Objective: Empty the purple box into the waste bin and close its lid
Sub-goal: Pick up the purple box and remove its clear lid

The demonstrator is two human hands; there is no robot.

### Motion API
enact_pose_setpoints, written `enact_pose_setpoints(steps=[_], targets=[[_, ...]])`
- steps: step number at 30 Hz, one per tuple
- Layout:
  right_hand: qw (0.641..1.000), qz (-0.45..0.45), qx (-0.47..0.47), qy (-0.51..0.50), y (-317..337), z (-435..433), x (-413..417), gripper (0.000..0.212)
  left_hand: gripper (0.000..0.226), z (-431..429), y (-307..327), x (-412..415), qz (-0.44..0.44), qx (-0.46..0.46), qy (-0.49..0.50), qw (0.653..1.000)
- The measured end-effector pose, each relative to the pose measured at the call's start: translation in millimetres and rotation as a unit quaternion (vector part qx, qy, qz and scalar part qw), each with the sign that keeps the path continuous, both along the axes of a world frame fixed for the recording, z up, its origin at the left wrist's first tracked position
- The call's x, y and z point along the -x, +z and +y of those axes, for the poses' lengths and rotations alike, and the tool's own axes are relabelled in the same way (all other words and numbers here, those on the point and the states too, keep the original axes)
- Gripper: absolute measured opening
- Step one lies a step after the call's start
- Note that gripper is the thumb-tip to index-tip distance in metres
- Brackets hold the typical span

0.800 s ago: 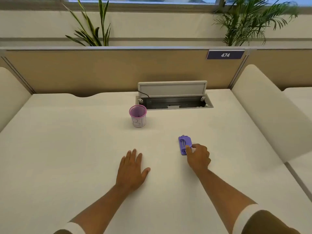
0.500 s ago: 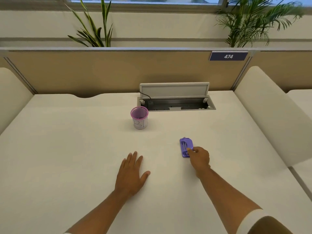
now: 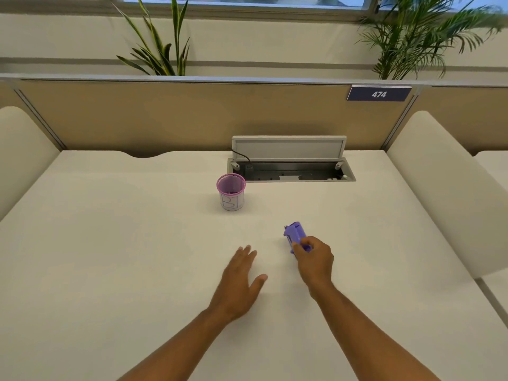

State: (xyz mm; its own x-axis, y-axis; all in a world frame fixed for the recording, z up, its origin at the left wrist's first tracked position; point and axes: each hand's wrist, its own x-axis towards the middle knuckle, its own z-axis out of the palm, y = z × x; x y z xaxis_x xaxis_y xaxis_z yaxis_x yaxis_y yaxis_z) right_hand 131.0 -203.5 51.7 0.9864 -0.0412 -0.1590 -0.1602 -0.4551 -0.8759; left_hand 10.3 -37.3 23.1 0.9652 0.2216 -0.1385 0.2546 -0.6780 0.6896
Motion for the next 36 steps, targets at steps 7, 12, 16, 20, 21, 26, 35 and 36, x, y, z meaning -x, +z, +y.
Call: enact_pose_setpoints(steps=[7, 12, 16, 20, 21, 26, 35, 36], targets=[[0.98, -0.167, 0.034, 0.1, 17, 21, 35, 0.019, 0.04, -30, 59, -25, 0.009, 0.401, 0.182, 0.898], [0.956, -0.233, 0.077, 0.162, 23, 28, 46, 0.052, 0.024, -28, 81, -27, -0.039, 0.515, 0.222, 0.827], [0.925, -0.301, 0.119, 0.199, 24, 30, 54, 0.063, 0.034, -18, 80, -25, -0.032, 0.511, 0.256, 0.82], [0.874, -0.388, 0.119, 0.266, 25, 27, 59, 0.054, 0.033, -8, 71, -19, -0.021, 0.521, 0.267, 0.81], [0.863, -0.405, 0.128, 0.274, 23, 26, 60, 0.049, 0.031, -6, 69, -17, -0.019, 0.524, 0.267, 0.809], [0.807, -0.455, 0.208, 0.314, 14, 23, 66, 0.041, 0.026, -3, 61, -11, 0.005, 0.545, 0.28, 0.79], [0.762, -0.477, 0.254, 0.356, 17, 22, 70, 0.043, 0.023, -4, 62, -5, 0.011, 0.568, 0.284, 0.773], [0.76, -0.479, 0.256, 0.356, 18, 22, 70, 0.043, 0.023, -4, 62, -4, 0.011, 0.569, 0.287, 0.771]])
